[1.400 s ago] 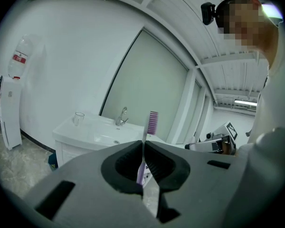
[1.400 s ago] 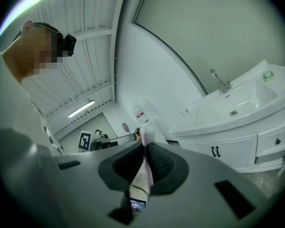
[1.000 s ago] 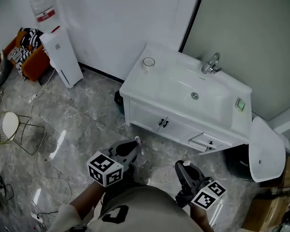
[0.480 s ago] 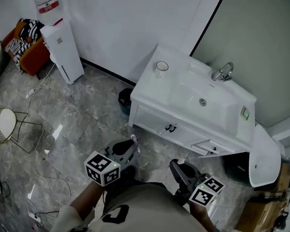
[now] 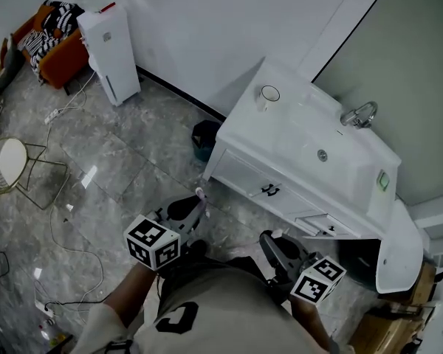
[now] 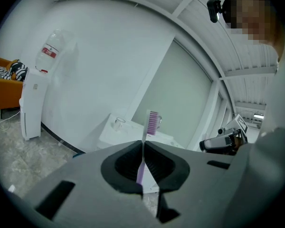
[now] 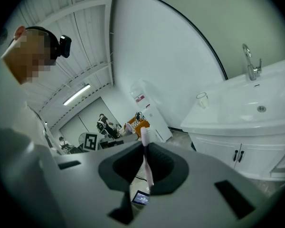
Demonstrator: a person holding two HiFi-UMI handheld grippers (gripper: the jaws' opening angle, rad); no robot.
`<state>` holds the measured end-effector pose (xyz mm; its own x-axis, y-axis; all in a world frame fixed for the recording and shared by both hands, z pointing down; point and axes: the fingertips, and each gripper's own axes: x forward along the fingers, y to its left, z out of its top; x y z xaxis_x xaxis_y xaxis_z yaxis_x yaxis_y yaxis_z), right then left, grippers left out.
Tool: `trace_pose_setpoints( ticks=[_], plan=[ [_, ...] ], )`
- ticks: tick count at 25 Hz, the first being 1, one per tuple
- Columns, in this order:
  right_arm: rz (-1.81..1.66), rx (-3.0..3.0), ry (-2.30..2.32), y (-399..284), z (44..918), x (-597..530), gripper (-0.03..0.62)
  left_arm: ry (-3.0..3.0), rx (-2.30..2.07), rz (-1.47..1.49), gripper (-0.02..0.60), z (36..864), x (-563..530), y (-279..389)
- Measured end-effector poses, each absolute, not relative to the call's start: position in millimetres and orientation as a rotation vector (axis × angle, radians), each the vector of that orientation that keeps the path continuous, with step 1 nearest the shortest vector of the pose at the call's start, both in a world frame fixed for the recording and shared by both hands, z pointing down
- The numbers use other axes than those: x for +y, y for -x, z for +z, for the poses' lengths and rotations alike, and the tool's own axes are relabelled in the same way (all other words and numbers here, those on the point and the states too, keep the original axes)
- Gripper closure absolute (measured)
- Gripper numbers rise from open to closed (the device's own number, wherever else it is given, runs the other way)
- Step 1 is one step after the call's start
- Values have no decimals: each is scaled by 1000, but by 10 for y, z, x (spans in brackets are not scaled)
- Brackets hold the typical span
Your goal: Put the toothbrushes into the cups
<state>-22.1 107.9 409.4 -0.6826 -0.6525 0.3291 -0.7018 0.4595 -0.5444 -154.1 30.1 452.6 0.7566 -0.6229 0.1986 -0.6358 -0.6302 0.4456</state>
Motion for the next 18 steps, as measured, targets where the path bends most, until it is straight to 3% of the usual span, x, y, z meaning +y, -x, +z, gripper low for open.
trace_pose_setpoints(
  ticks=[9, 18],
  plan=[
    [1081, -2655, -1126, 14, 4172, 940, 563, -2450, -986, 82, 555, 4533, 233, 1280],
    [1054, -2705, -1081, -617, 4121, 665, 563, -2492, -1004, 140, 555, 4405, -3, 576]
  ],
)
